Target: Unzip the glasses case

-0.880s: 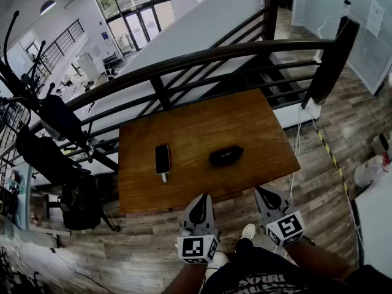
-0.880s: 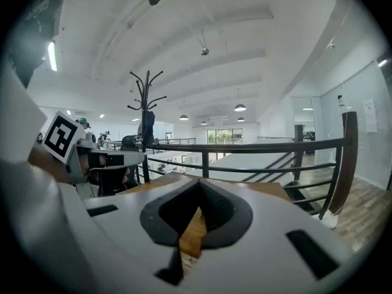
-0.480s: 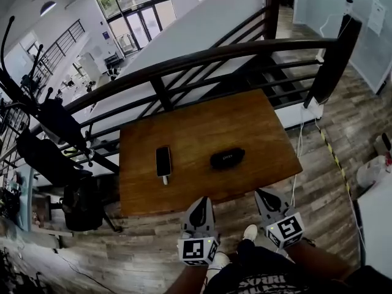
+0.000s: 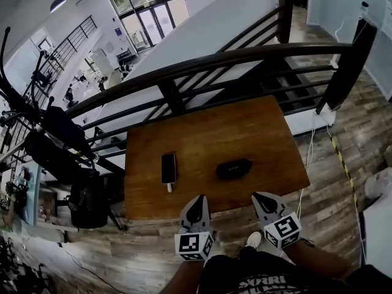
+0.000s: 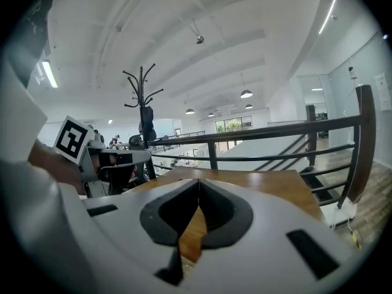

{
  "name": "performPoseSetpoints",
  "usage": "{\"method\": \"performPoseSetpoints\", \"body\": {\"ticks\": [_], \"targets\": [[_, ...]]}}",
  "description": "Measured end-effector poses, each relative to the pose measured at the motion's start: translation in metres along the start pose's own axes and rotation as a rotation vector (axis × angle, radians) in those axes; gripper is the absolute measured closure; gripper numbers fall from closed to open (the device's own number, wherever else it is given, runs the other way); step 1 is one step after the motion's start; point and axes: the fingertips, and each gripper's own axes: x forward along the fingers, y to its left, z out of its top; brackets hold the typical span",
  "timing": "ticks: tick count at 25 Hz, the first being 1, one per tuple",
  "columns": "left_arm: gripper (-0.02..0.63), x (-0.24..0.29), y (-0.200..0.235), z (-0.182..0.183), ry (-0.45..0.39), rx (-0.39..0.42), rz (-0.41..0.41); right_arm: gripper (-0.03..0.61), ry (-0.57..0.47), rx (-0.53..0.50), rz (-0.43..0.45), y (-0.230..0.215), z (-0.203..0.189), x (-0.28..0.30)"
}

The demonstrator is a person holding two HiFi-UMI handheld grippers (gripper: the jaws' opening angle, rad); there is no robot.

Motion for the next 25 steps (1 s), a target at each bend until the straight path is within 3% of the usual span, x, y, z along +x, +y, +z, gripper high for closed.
{"method": "performPoseSetpoints", "body": {"ticks": [6, 11, 15, 18, 22, 25], "targets": [[0.609, 0.051, 0.015, -0.007, 0.071, 0.019, -0.031, 0.580, 0.069, 0.070, 0.014, -0.018, -0.022, 0.027], [0.609, 0.108, 0.025, -0.031, 0.179, -0.030, -0.197, 0.580, 0.130, 0.098, -0.018, -0.015, -0.045, 0.062], [0.609, 0.156, 0.037, -0.056, 0.255, -0.027, -0.319, 0.580, 0.168, 0.124, -0.103, -0.021, -0.064, 0.103], [0.609, 0.186, 0.035, -0.078, 0.344, -0.041, -0.454, 0.580, 0.219, 0.152, -0.175, -0.027, -0.082, 0.131], [0.609, 0.213, 0.017, -0.114, 0.525, -0.100, -0.707, 0.580, 0.305, 0.200, -0.203, -0.021, -0.107, 0.160], [0.609, 0.236, 0.006, -0.133, 0.604, -0.031, -0.827, 0.578, 0.367, 0.238, -0.221, -0.020, -0.129, 0.182]]}}
